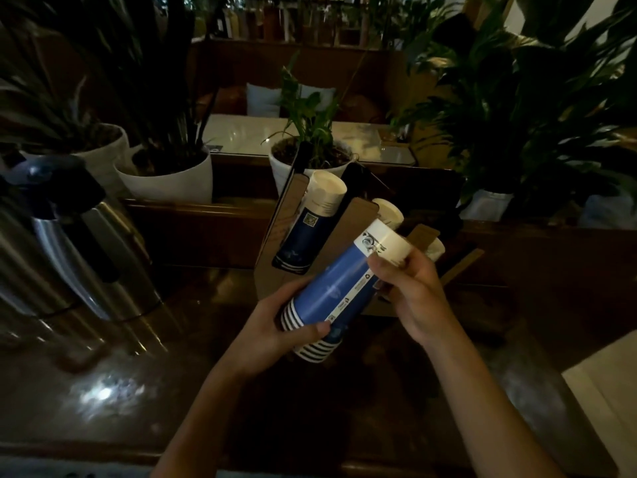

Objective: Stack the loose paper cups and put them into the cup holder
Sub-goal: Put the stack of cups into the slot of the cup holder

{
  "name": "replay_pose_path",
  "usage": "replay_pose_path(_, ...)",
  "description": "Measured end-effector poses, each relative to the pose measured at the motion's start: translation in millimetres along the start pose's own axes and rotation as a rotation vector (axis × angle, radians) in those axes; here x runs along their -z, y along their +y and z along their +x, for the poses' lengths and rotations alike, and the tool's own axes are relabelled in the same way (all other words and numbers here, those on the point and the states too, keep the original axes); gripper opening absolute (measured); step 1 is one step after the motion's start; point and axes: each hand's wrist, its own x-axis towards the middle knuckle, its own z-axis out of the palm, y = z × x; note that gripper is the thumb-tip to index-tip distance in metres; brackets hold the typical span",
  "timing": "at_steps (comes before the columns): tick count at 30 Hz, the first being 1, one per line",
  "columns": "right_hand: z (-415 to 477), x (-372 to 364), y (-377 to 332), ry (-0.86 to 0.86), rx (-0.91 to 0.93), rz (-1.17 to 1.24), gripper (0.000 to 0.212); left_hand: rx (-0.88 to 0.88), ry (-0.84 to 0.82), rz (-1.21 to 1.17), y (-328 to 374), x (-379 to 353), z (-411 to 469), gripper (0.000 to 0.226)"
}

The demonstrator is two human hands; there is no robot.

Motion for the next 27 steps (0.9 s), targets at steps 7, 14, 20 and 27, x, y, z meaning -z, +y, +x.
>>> replay_pose_path(7,5.0,10.5,-33.7,0.063,0.125,0.033,0.034,0.009,-0.014,0.143,-25.7,5.6,-4.9,0.071)
replay_pose_path(14,23.4,0.0,-90.5,0.135,0.295,0.168,0.034,0.017,0.121,1.184,-98.0,5.0,-14.1,0.067)
replay_pose_path(20,50.9,-13.6,-118.1,0.151,0.416,0.117,0.049,0.215,0.003,1.303,-127.6,6.1,-12.5,0.079)
replay_pose_path(27,82.2,-27.5,-141.2,0.215,0.460,0.043,0.039,0.215,0.016,1.337,-127.9,4.2,-12.6,0.070)
